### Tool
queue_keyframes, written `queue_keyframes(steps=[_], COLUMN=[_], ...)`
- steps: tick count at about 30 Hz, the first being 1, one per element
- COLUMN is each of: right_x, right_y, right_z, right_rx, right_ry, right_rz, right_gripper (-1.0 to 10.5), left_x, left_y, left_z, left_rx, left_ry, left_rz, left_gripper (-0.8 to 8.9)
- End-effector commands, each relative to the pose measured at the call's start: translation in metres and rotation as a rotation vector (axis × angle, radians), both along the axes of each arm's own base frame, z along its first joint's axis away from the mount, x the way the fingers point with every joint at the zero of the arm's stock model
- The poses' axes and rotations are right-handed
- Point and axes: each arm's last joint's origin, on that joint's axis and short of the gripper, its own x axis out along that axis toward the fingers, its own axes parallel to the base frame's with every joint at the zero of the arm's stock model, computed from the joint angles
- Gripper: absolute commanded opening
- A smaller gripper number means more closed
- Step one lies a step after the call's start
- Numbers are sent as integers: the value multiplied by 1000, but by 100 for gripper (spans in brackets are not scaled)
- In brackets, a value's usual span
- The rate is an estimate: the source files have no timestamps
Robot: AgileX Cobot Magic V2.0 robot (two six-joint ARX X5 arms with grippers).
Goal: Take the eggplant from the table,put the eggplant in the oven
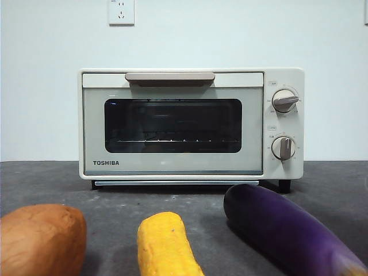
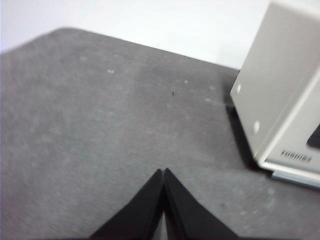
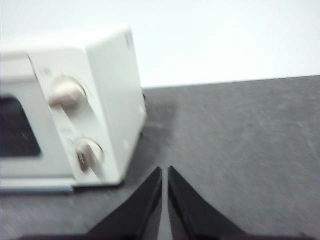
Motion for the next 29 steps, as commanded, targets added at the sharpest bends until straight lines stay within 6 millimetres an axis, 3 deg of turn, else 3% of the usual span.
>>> queue_keyframes(steps=[1, 11, 20, 29], right_x=[0, -4, -18, -12], right_y=[0, 2, 1, 3], right_z=[4, 17, 66, 115], right_rx=[132, 242, 231, 146], right_ry=[-31, -1, 93, 174], right_rz=[12, 71, 59, 106], right_gripper=[3, 3, 3, 3], left_x=[1, -3, -1, 21], left_y=[0, -3, -4, -9], left_z=[-8, 10, 53, 103], left_rx=[-162, -204, -207, -130], left_ry=[13, 7, 47, 98], left_rz=[27, -76, -111, -290], left_gripper=[7, 7, 7, 7])
